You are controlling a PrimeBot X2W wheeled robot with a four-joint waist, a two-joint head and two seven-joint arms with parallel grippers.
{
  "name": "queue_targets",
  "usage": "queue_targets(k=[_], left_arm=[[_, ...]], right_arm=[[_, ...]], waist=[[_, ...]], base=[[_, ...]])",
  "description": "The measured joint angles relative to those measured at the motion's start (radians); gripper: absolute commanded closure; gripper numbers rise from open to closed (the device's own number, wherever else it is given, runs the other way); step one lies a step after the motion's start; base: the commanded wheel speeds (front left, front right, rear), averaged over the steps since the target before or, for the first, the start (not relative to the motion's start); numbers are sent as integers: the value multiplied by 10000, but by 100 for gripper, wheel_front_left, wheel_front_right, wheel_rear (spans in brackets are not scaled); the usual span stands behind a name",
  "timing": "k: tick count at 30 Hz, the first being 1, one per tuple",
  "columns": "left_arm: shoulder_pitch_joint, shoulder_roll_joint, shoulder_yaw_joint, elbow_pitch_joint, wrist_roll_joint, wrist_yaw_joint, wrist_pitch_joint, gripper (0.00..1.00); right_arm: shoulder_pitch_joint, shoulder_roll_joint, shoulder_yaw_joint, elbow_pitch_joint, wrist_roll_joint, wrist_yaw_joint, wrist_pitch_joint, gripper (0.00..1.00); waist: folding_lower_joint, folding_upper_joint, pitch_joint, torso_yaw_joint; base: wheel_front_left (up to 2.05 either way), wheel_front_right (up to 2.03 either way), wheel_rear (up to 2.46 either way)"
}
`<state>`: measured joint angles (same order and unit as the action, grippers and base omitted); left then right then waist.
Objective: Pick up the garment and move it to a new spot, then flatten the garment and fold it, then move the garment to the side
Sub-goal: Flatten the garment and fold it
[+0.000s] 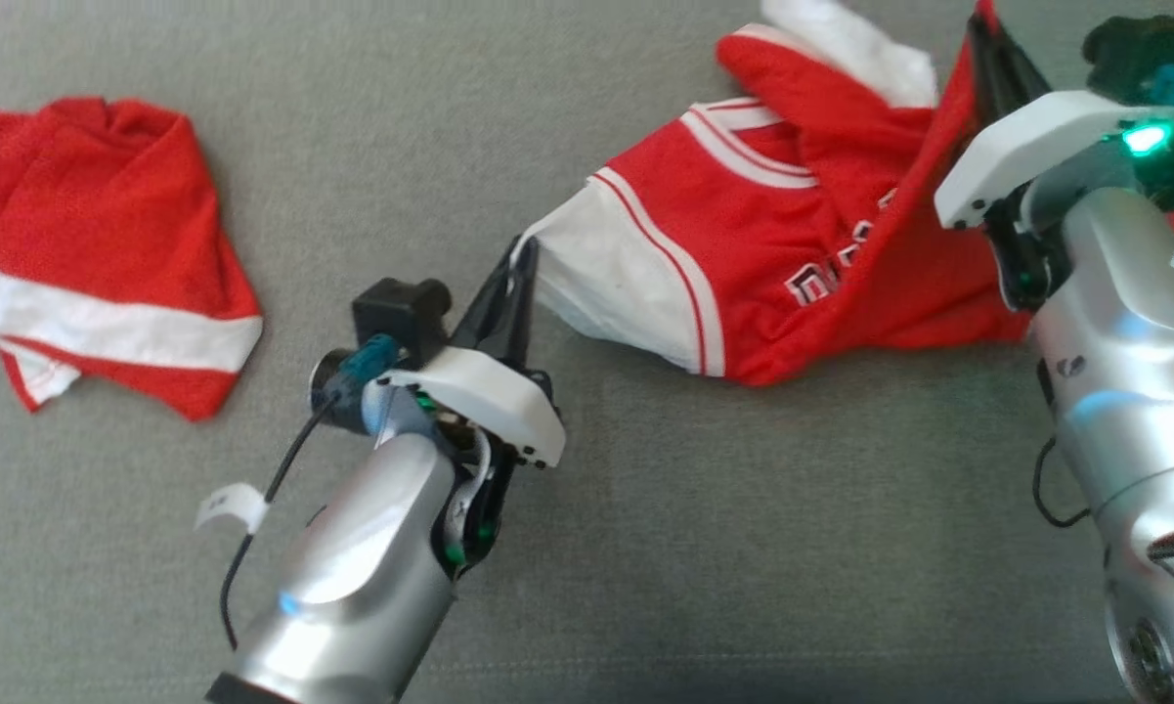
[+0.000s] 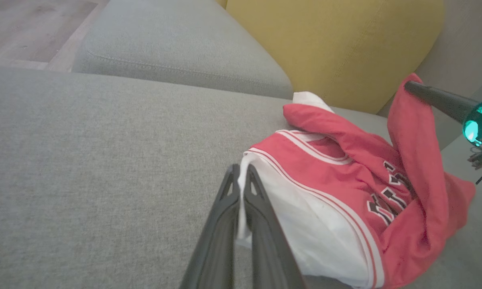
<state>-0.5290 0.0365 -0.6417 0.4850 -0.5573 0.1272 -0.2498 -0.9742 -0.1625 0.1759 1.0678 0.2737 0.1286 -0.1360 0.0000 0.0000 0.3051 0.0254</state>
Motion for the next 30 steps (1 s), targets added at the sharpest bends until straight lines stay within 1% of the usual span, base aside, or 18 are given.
queue_targets(k=[2, 5, 6, 9, 12, 13, 15, 19, 23, 28, 30], left_arm=[[172, 4, 232, -38, 0, -2, 0, 100], [700, 8, 840, -221, -35, -12, 2, 100], [700, 8, 840, -221, -35, -12, 2, 100], [989, 2, 1436, -568, -138, -54, 2, 100], [1174, 2, 2033, -1085, -504, -232, 2, 100], [1209, 2, 2186, -1264, -600, -242, 2, 100], [1294, 2, 2571, -1651, -899, -403, 2, 100], [1383, -6, 3292, -2462, -1475, -485, 0, 100], [1348, -8, 3831, -3557, -1933, -483, -42, 100], [1028, -31, 4011, -4683, -2023, -462, -61, 100], [792, -31, 4073, -5206, -2025, -341, -54, 100]], right_arm=[[73, -38, -130, -261, 249, 0, -171, 100], [665, -282, -314, -1129, 698, 2, -324, 100], [665, -282, -314, -1129, 698, 2, -324, 100], [1499, -635, -535, -1914, 859, 2, -311, 100], [2321, -941, -895, -2922, 871, 2, -151, 100], [2549, -1018, -1045, -3298, 872, 2, -44, 100], [2978, -1076, -1360, -4172, 871, 0, 184, 100], [3876, -1078, -1593, -6073, 865, 2, 878, 100], [4568, -1064, -1937, -7588, 723, 2, 1557, 100], [4672, -982, -2042, -8922, 510, 2, 2104, 100], [4672, -940, -2121, -9309, 424, 2, 2251, 100]], waist=[[0, 0, -218, -140], [0, 0, -708, -444], [0, 0, -708, -444], [0, 0, -1083, -692], [0, 0, -1453, -951], [0, 0, -1581, -1026], [0, 0, -1860, -1159], [-1, 0, -2450, -1358], [-1, 0, -2994, -1494], [-1, 0, -3467, -1510], [-1, 0, -3609, -1467]], base=[[0, 0, 0], [0, 0, 0], [0, 0, 0], [0, 0, 0], [0, 0, 0], [0, 0, 0], [0, 0, 0], [0, 0, 0], [0, 0, 0], [0, 0, 0], [0, 0, 0]])
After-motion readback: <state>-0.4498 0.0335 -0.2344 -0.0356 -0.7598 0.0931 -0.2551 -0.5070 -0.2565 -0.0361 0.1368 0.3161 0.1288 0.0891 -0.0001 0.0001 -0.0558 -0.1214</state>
